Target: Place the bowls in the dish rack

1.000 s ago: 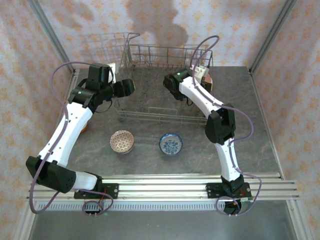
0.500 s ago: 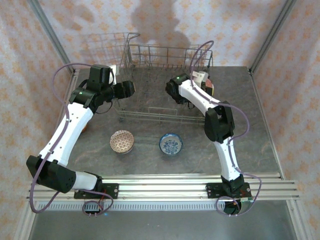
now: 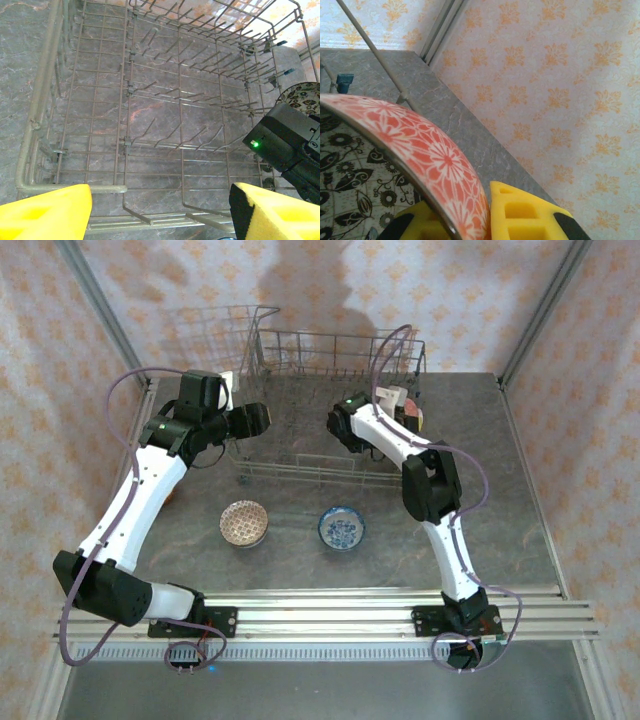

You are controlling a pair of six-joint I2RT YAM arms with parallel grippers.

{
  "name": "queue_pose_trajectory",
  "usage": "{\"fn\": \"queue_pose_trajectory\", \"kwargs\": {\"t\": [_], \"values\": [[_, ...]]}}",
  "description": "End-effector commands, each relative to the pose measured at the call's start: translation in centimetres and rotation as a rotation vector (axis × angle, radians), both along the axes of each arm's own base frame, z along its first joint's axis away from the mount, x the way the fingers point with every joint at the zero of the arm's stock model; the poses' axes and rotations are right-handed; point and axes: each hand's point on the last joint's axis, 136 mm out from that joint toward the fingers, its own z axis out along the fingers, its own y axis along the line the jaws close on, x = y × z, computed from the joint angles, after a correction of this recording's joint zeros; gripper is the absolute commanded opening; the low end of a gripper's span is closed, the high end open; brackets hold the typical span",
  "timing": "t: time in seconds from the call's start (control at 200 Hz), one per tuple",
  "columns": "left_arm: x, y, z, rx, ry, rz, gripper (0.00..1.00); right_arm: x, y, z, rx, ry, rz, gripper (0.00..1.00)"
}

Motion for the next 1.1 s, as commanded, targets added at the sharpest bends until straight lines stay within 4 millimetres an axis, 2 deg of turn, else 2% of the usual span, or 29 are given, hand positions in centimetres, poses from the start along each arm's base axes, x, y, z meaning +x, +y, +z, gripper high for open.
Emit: {"fn": "queue_pose_trajectory", "kwargs": {"t": [0.0,0.275,0.49,0.686,0.996,1.096], "values": [[-0.6,0.2,0.4,0.01,-0.02,-0.025,0.74,-1.2,-0.1,-0.4,-0.079,0.164,0.004,0.01],[-0.8,0.0,0.8,0.005,-0.032,-0.035,0.74,-1.7,0.5,-2.8,-0.048,0.245,-0.017,0.02],[-0.9,0.0,1.0,0.003,-0.04,-0.04,0.74,-1.9,1.4,-3.6,-0.026,0.283,-0.014,0.06],[-1.1,0.0,1.2,0.005,-0.047,-0.045,0.74,-2.3,1.7,-5.0,-0.004,0.341,-0.027,0.07],[-1.2,0.0,1.8,0.0,-0.063,-0.046,0.74,-2.7,2.4,-5.8,0.035,0.382,-0.034,0.06],[-1.3,-0.1,2.1,-0.006,-0.071,-0.05,0.74,-2.9,2.6,-6.7,0.045,0.408,-0.044,0.07]]}}
